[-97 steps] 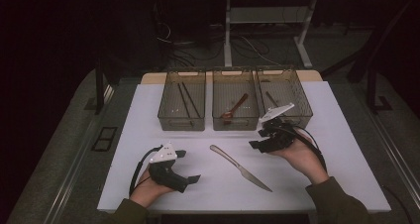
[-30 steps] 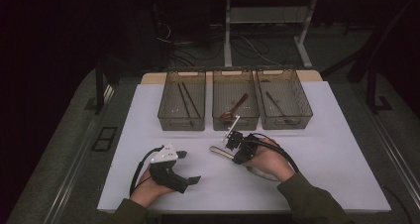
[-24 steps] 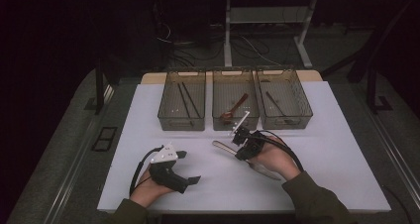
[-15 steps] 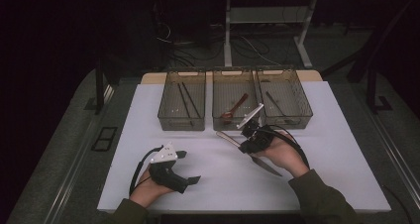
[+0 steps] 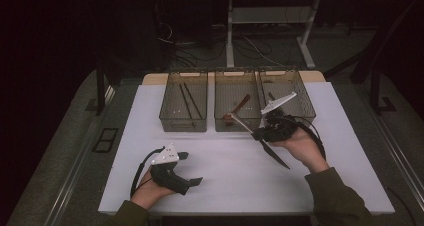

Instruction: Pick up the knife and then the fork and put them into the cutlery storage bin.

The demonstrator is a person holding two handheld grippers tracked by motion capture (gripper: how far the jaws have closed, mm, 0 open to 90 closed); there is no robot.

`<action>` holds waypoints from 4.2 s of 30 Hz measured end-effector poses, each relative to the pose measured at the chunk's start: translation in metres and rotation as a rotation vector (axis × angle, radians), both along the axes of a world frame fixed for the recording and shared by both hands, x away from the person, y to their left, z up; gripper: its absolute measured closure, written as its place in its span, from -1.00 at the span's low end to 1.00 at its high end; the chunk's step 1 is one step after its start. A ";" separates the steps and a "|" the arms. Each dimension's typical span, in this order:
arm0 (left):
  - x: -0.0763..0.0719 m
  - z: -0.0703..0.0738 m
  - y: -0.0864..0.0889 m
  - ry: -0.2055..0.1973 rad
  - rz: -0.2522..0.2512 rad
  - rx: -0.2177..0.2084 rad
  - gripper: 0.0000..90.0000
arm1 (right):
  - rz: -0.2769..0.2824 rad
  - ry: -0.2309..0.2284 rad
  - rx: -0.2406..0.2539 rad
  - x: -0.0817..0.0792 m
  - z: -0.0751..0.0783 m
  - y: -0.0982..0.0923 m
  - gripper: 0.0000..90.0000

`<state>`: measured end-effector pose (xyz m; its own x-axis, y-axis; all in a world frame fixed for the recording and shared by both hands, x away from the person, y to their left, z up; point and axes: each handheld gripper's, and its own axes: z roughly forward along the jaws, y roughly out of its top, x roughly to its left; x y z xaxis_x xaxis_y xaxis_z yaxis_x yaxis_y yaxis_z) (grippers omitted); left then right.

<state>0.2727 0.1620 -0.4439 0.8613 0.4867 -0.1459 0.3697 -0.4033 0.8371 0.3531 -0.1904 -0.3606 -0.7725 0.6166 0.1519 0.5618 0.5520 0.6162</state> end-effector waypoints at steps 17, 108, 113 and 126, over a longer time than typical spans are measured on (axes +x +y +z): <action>0.000 0.000 0.000 0.004 -0.002 -0.001 -1.00 | -0.152 -0.131 0.206 0.006 0.021 -0.056 0.74; -0.001 0.000 -0.001 0.007 -0.011 -0.008 -1.00 | -0.463 -0.196 0.128 0.105 -0.008 -0.116 -0.08; -0.001 0.000 -0.001 0.007 -0.010 -0.007 -1.00 | -0.466 -0.248 0.138 0.092 -0.004 -0.116 -0.25; 0.001 0.001 0.003 0.001 -0.008 -0.010 -1.00 | -0.450 -0.294 0.185 0.056 0.000 -0.116 -0.47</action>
